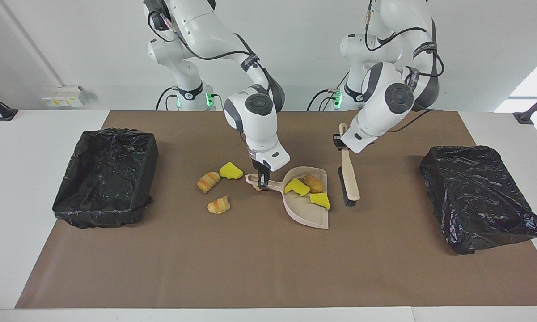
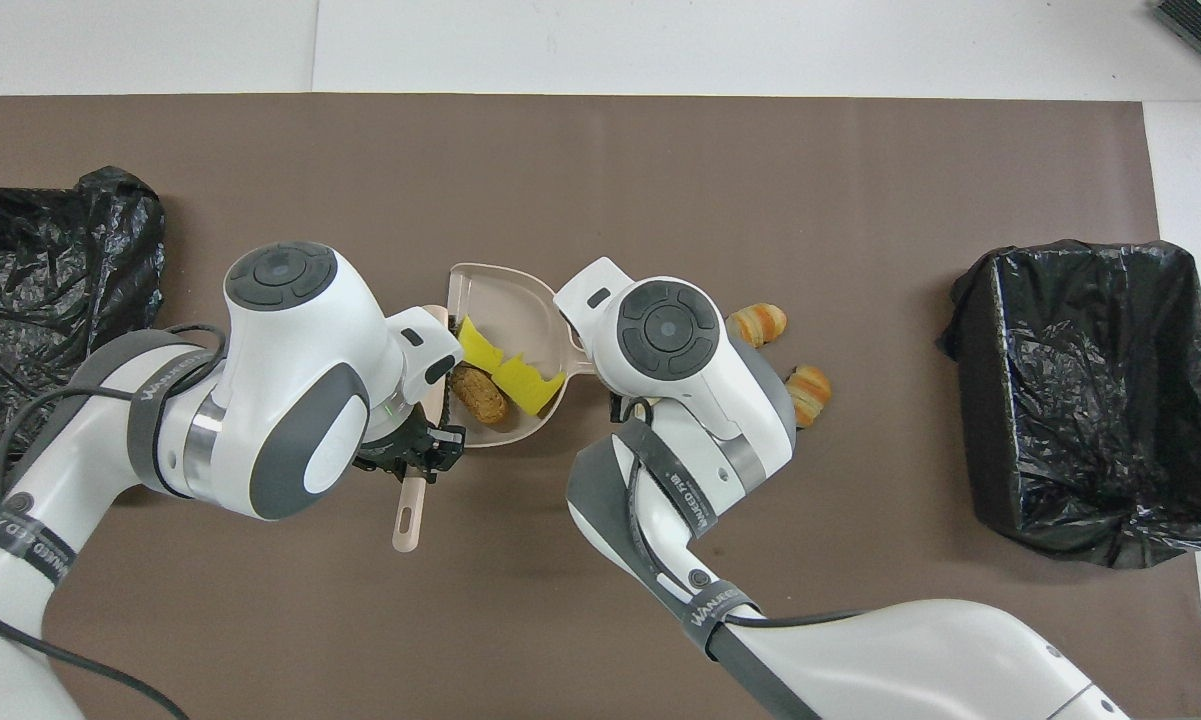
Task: Sweep and dump trash in bin
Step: 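Sweep more scraps into the dustpan with the brush in the left gripper, then carry the dustpan toward the bin with the right gripper while the left withdraws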
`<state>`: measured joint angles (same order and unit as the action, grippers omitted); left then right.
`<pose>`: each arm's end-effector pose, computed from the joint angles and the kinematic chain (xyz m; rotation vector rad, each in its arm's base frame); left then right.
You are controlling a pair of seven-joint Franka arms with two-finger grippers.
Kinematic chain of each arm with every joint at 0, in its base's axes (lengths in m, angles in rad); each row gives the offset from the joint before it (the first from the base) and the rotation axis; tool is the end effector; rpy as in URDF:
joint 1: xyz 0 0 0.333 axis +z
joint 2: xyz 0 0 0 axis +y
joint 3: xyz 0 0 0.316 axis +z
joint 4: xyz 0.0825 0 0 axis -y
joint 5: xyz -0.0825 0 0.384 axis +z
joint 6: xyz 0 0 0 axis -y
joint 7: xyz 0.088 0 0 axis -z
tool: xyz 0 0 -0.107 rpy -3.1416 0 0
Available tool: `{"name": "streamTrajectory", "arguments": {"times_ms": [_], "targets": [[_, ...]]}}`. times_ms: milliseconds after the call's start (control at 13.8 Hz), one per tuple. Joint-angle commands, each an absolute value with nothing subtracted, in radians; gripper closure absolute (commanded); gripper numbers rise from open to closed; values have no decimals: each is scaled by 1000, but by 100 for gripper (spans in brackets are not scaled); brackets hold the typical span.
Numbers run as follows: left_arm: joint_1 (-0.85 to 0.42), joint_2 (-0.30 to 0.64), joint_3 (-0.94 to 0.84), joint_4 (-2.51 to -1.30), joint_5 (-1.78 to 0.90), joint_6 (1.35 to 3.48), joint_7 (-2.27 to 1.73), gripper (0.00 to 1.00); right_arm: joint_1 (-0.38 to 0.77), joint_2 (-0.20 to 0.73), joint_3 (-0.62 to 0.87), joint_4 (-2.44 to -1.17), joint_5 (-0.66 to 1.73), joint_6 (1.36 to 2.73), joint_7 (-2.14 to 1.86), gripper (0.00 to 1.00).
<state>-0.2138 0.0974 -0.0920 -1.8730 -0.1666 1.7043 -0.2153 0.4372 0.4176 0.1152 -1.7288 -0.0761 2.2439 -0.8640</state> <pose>0.5258 -0.1811 0.4413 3.0108 -0.0706 -0.4557 0.5742 0.3426 0.3522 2.3267 2.0587 0.1511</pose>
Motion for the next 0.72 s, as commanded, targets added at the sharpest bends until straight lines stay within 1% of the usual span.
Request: {"name": "streamTrajectory", "arguments": {"times_ms": [0, 217, 361, 506, 650], "targets": [[-147, 64, -94, -1842, -167, 1660, -151, 100, 426, 414, 123, -1732, -58, 2263, -853, 100], [-101, 52, -94, -1862, -166, 1664, -91, 100, 381, 393, 135, -1726, -57, 2267, -859, 100], [-78, 31, -94, -1900, -166, 1678, -77, 100, 365, 364, 138, -1723, -14, 2247, -868, 100], [-83, 9, -95, -1939, -166, 1693, -54, 100, 330, 338, 140, -1709, 61, 2198, -964, 100], [-126, -23, -107, -1992, -167, 1700, -77, 100, 278, 313, 140, -1675, 100, 2108, -1044, 100]]}}
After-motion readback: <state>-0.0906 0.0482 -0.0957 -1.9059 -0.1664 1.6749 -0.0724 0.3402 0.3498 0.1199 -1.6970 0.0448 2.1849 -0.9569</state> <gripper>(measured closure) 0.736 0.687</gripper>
